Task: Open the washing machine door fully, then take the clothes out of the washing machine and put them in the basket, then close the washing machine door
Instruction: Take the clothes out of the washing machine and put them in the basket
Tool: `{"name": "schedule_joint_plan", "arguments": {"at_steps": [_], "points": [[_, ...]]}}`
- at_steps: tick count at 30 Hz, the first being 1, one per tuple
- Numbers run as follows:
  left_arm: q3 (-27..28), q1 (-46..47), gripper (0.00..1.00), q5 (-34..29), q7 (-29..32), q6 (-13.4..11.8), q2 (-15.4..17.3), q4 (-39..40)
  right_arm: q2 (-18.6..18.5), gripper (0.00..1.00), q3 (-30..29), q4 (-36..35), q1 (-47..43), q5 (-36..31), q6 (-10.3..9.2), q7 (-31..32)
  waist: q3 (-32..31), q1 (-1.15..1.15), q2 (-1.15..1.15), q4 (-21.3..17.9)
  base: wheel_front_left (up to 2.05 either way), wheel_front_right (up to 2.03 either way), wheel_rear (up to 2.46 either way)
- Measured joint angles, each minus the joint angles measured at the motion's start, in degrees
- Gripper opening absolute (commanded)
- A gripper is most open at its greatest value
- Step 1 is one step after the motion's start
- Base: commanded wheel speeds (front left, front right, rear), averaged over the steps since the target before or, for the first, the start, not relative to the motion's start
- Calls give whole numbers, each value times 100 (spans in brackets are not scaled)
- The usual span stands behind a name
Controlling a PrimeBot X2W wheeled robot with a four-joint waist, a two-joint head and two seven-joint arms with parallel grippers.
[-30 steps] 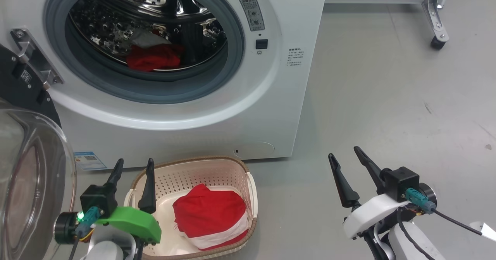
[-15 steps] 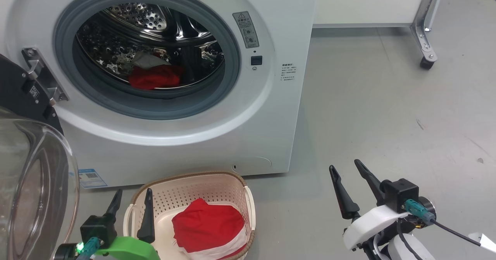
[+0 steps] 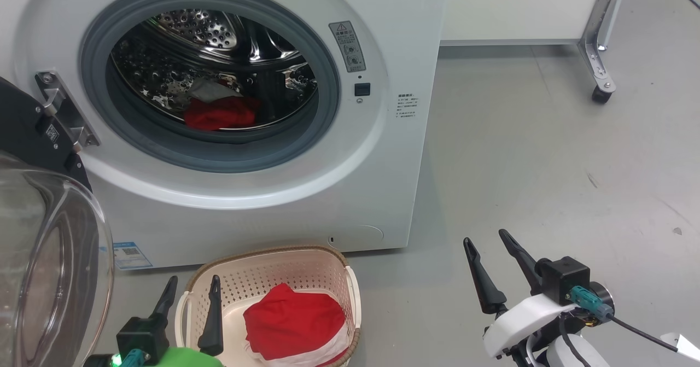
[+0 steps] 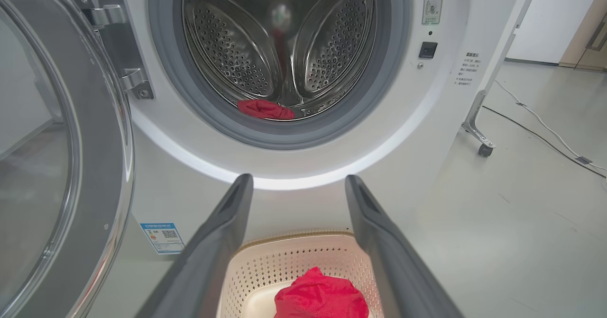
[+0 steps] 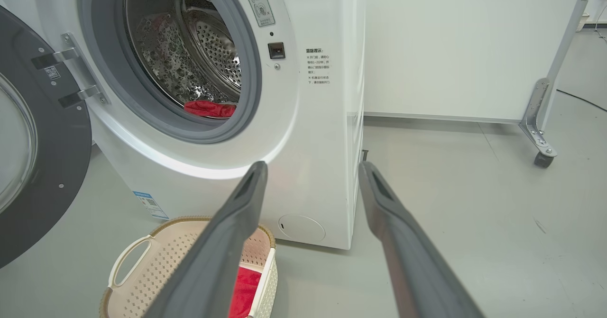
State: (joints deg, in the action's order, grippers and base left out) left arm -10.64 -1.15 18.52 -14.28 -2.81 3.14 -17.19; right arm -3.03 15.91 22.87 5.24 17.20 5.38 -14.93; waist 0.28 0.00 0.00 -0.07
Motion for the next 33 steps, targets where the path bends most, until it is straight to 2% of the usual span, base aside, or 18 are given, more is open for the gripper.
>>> {"name": "schedule_joint_plan", "arguments": {"at_steps": [23,33], "points": [[-62,-121,100,-97,120,-93,88,403,1,100,29,-54,-3,-1,-9,0,89,0,0,-5,0,0,0],[-170,172,100,-146,355,-90,98,427,2,100,42,-205,37,-70,-9,0,390,0,0,-6,0,0,0]]}}
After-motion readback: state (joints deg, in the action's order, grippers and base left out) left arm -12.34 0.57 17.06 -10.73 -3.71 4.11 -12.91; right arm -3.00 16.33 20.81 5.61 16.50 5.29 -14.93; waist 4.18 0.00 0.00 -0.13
